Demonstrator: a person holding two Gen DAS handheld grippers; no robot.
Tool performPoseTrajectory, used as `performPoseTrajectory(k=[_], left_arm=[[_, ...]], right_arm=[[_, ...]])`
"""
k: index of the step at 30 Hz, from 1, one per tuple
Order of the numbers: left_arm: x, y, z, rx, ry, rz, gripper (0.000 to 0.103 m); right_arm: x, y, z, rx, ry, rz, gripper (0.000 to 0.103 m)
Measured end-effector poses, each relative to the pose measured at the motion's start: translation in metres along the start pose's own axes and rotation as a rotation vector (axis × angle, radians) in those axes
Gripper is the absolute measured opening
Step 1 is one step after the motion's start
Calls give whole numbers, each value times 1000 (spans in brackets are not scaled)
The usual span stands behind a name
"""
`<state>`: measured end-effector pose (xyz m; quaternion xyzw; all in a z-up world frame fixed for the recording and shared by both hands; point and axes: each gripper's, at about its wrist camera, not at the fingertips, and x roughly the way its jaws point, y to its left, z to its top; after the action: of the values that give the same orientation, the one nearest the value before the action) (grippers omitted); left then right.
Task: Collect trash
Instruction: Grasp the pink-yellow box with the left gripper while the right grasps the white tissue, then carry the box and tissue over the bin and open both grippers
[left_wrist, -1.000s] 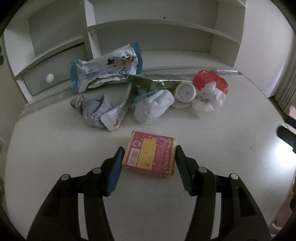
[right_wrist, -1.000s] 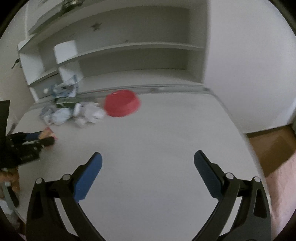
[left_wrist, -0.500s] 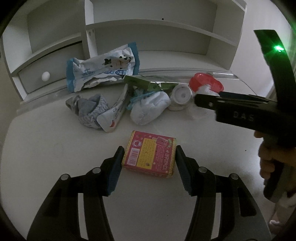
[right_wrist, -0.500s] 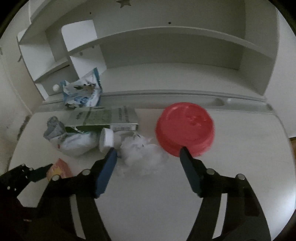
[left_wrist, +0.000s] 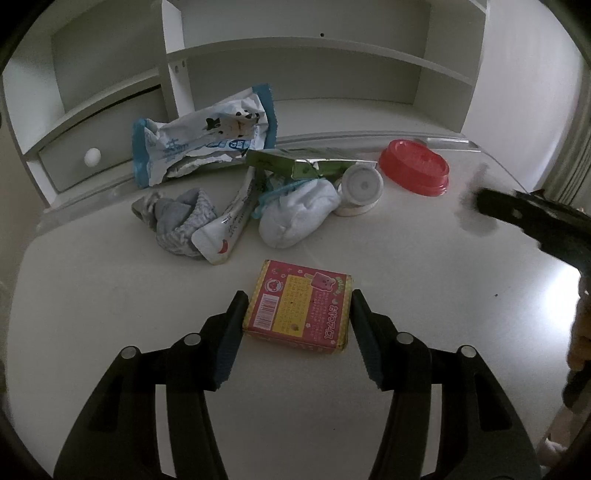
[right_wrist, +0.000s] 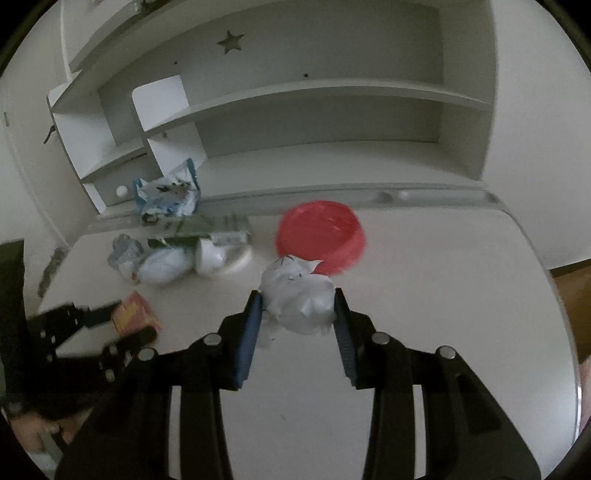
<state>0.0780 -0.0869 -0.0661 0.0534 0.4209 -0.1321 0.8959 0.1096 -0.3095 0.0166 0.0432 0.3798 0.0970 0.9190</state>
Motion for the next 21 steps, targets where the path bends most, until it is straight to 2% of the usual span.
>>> performPoseTrajectory(k=[9, 11, 12, 13, 16, 20, 21], left_arm=[[0, -7, 2, 26, 3, 23, 55], [-2, -12, 1, 25, 16, -9, 54], [-6, -17, 1, 13, 22, -56, 54], [-11, -24, 2, 12, 19, -93, 54], [-28, -59, 7, 76, -22, -124, 54], [-51, -126, 14, 176, -77, -224, 54], [-57, -155, 13, 221, -88, -266, 54]], right_arm=[[-27, -15, -33, 20, 26, 30, 38], [-37, -17, -31, 21, 3, 30, 38], [-45, -21, -31, 26, -14, 29, 38], [-51, -25, -30, 32, -26, 26, 38], [-77, -47, -36, 73, -61, 19, 38], [-122, -97, -60, 163, -106, -42, 38], [-138, -114, -70, 200, -120, -66, 38]])
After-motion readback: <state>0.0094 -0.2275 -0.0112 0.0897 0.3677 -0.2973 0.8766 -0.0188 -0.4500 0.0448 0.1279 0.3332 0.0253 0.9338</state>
